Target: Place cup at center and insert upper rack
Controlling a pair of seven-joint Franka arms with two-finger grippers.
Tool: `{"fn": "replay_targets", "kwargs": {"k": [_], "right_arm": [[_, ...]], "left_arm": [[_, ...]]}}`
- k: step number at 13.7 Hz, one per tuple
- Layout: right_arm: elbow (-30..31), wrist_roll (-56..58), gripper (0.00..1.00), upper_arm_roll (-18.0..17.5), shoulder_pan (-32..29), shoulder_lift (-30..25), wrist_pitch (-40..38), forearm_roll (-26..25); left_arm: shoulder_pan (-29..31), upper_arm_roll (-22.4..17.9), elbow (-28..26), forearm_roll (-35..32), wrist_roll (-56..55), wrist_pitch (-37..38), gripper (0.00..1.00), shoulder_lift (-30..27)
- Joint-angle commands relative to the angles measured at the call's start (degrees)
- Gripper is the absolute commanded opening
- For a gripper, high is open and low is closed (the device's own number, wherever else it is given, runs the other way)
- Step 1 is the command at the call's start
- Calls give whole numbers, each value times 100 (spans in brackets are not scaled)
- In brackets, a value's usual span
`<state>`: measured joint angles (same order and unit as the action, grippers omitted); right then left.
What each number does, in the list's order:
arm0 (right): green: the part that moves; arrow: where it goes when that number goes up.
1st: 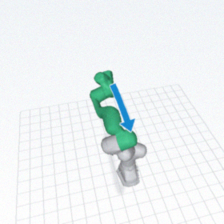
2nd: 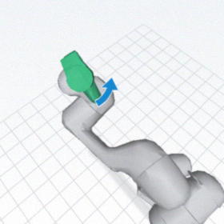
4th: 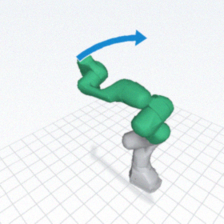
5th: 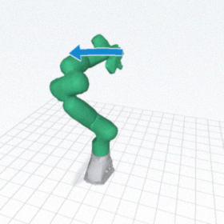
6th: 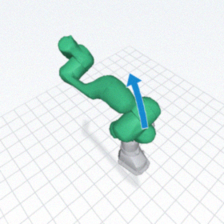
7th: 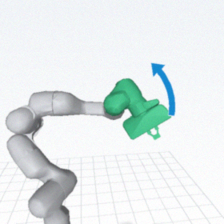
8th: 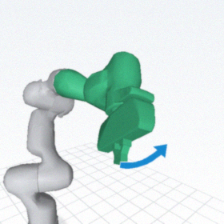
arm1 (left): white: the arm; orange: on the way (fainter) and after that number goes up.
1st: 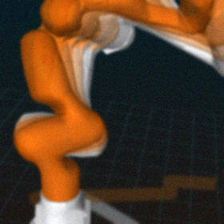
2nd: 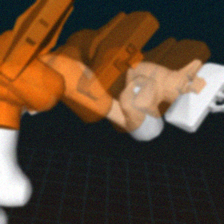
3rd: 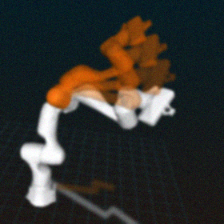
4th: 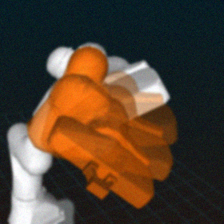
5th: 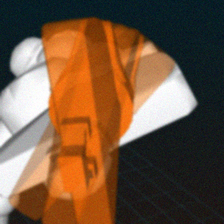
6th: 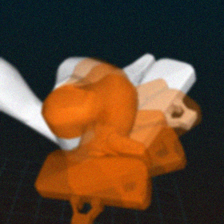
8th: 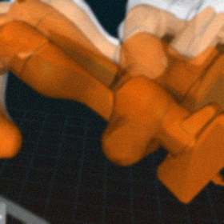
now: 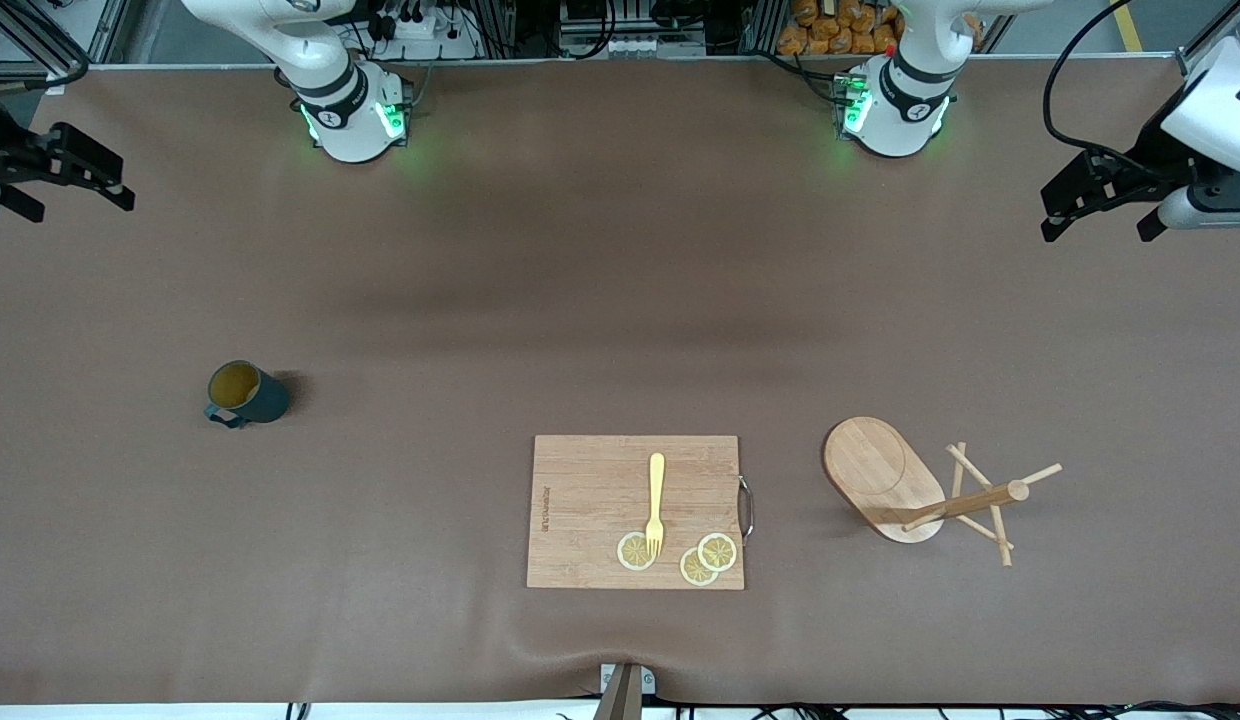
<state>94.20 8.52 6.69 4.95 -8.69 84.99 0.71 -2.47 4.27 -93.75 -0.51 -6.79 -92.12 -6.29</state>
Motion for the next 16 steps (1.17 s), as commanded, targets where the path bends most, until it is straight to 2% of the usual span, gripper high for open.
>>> {"fn": "replay_targets", "kwargs": {"k": [1,9,11,14,16], "right_arm": [[-654,-79,100,-28,15,427,-115,-97],[-456,-105,100,-28,6,500,-18,-62],[-386,-96,100,-28,-20,736,35,-45],[105,236,100,-28,-90,1184,543,-27],[588,657,100,-28,-213,1395,1200,-18]], "left_arm": [[54,4,155,60,11,80,100,110],[71,-14,595,69,29,414,100,426],[71,-14,595,69,29,414,100,426],[80,-14,586,69,38,414,100,444],[80,-14,560,69,38,414,100,444]]}}
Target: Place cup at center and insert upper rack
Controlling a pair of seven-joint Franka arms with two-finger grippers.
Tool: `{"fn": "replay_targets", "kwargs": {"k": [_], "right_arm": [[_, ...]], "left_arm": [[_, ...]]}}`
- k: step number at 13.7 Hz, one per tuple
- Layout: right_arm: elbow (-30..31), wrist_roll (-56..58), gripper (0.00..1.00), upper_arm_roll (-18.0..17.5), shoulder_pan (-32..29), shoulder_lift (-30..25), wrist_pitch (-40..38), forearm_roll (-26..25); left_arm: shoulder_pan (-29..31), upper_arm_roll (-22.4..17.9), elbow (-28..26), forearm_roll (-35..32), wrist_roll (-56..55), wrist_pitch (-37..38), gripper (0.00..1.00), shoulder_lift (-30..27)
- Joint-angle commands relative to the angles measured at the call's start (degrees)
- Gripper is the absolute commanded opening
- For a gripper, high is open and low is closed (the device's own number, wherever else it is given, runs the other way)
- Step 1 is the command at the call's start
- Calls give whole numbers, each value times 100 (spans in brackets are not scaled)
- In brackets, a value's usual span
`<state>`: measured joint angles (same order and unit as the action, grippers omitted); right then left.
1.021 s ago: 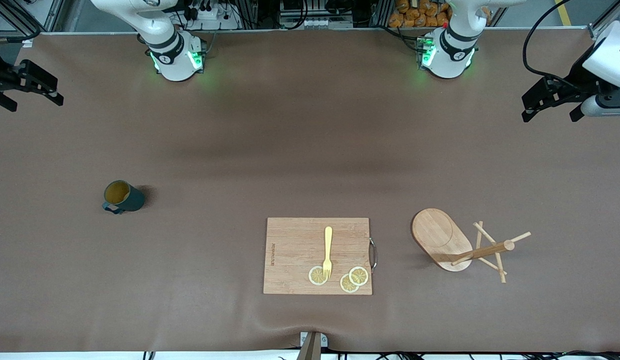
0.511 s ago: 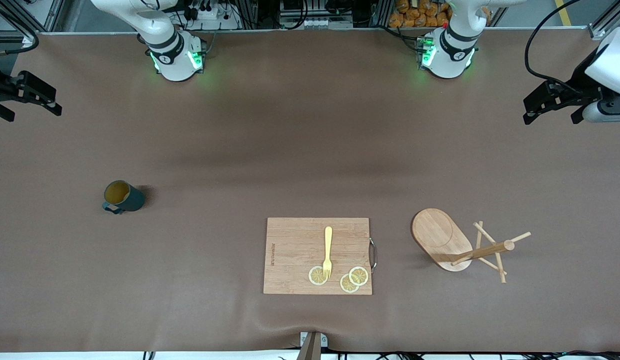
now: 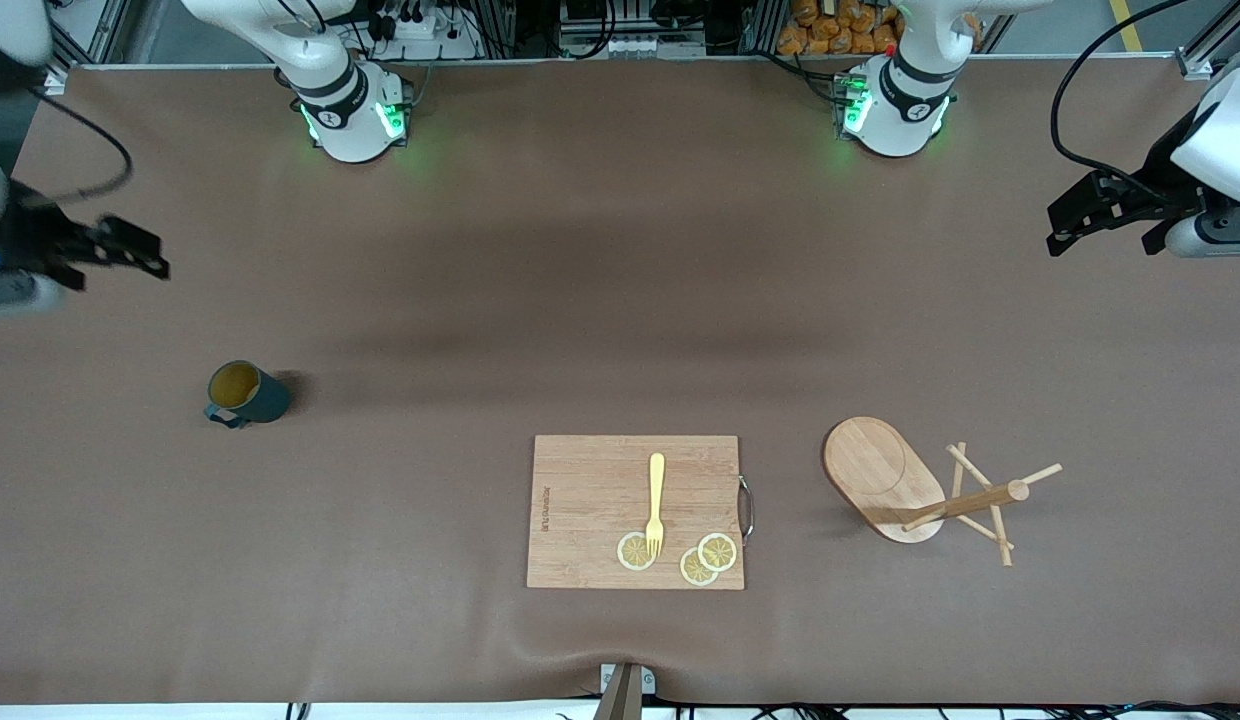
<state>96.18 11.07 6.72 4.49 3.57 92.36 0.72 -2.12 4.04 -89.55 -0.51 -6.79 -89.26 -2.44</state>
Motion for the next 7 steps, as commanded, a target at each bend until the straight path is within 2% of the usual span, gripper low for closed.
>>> {"fn": "replay_targets", "kwargs": {"k": [1,4,7], "right_arm": [[636,700,100,-30,-194,240,841,-10],[1060,1754,100,-30,-256,556,1686,-10],[1113,2476,100,-39,-405,1004,2066,7]], "left_arm": [[45,9,140,69,38,128,100,60],[36,9,114,60,11,128,100,86],[36,9,78,60,29,128,100,95]]}}
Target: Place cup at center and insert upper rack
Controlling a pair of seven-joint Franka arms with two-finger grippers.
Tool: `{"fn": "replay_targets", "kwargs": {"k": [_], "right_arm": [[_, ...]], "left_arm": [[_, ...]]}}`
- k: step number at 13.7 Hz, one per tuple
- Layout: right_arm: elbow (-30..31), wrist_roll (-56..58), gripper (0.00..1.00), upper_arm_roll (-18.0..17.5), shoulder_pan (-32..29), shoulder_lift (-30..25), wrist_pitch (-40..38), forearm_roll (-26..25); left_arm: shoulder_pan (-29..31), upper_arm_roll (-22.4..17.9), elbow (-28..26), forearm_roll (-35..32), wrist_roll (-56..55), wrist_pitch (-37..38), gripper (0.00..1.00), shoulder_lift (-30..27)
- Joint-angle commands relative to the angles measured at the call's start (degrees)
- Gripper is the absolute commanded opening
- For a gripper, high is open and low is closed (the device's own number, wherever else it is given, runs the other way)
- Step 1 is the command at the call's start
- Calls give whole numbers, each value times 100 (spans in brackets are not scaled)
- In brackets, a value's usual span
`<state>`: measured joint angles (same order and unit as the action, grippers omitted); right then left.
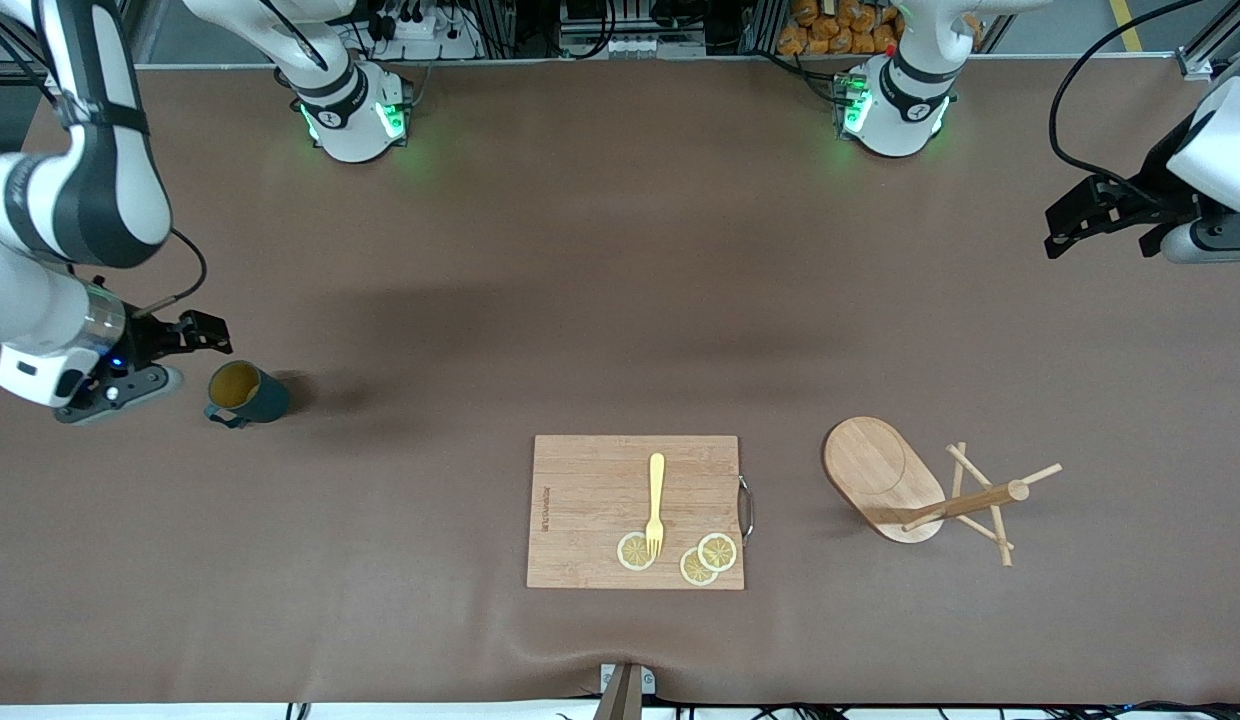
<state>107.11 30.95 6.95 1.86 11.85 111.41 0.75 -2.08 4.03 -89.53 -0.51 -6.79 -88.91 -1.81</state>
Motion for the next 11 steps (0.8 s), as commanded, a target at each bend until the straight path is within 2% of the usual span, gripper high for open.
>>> {"fn": "replay_targets", "kwargs": {"k": [1,5,8,11], "right_arm": [[21,735,100,-62,-142,308,240,4],[275,1027,100,-71,-160,660,591,47],[328,1315,100,-71,-203,977,654,354],[547,1440,100,-71,-256,995,663,452]], "left_arm": [[32,10,59,60,29,93,100,32],[15,19,58,51,38,85,100,190],[15,19,32,51,38,85,100,216],[23,10,-12,51,47,85,100,225]]}}
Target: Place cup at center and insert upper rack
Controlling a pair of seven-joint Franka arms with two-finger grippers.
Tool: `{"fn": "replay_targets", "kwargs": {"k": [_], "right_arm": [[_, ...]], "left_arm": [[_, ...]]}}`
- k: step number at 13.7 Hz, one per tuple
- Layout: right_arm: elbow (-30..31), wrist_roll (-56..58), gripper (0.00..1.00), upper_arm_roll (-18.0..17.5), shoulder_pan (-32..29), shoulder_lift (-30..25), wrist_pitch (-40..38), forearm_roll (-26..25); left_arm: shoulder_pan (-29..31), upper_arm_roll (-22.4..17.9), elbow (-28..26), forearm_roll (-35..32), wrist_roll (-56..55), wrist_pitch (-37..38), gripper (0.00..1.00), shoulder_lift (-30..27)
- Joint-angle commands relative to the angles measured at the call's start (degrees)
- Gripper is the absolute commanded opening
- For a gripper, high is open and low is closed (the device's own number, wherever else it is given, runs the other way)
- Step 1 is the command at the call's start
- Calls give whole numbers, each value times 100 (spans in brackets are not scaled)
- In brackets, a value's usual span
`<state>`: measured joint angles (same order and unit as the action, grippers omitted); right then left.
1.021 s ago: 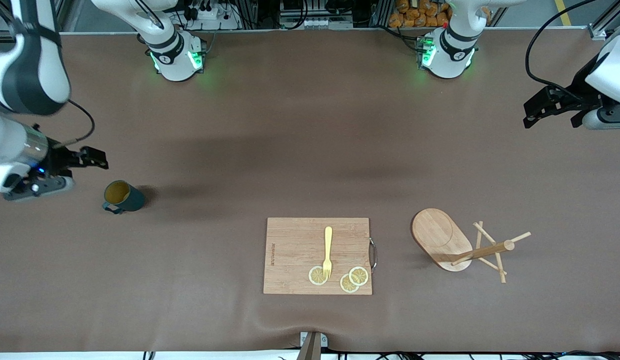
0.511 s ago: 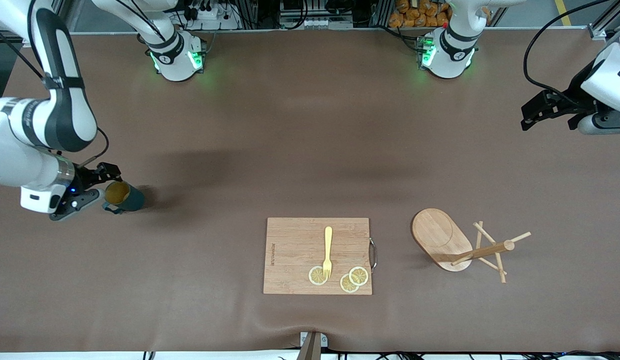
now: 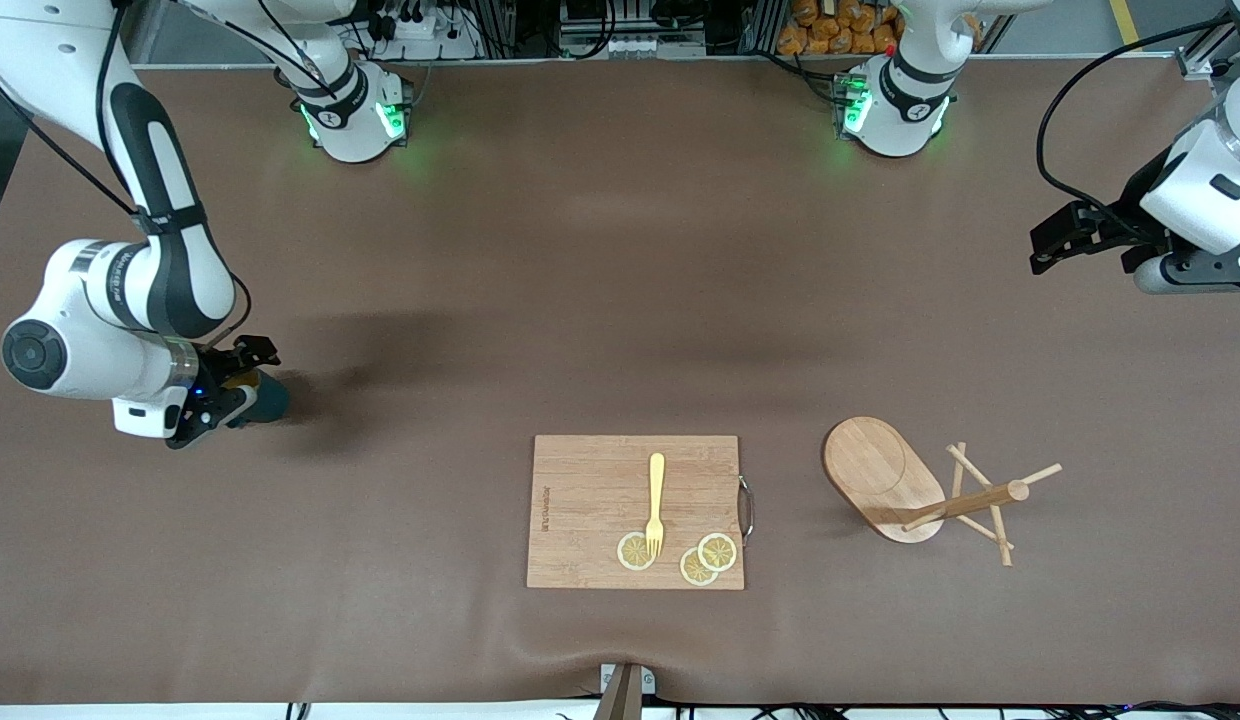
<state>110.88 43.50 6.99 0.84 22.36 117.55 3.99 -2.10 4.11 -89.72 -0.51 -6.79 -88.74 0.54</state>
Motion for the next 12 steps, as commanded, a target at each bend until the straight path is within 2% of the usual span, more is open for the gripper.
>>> {"fn": "replay_targets", "kwargs": {"k": [1,6,12], "right_arm": [[214,185,100,-75,-163,-56,48,154],[285,246,99,-66,-181,58,66,198],[276,502,41,-66,-172,128,347,198]], "left_arm": [[25,11,7,51,47,67,100,-10],[16,11,7,51,38,58,100,25],[16,11,7,51,47,59,100,25]]}}
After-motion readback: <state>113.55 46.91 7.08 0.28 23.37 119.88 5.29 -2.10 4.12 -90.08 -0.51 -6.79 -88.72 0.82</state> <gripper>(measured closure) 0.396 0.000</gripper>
